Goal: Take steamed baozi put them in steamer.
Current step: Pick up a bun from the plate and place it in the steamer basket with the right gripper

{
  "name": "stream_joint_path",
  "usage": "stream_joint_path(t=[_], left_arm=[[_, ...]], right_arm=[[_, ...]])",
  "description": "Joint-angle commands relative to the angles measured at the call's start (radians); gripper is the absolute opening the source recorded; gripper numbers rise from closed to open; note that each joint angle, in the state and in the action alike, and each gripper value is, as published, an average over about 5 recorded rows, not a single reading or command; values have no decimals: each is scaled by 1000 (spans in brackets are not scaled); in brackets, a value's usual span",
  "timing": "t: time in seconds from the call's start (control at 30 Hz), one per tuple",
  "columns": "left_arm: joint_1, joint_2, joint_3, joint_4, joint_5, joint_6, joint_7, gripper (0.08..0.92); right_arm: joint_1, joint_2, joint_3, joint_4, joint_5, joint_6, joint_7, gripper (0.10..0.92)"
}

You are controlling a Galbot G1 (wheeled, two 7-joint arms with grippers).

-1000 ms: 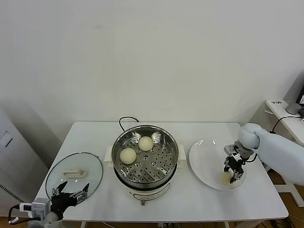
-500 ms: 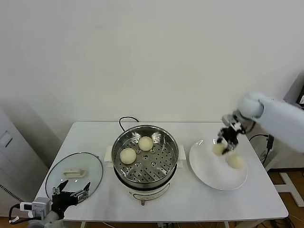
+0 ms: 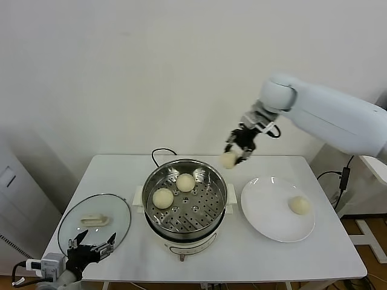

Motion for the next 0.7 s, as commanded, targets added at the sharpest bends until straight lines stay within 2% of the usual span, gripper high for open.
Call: stream_joint_path(t=[0.03,0.7], left_arm=[[2,2,-1,3,0,-3,0,823],[7,3,-14,15,-2,-8,-4,823]], right_arm=[[10,182,-17,73,-31,185,8,458],[-208,246,23,172,-346,400,-28,458]])
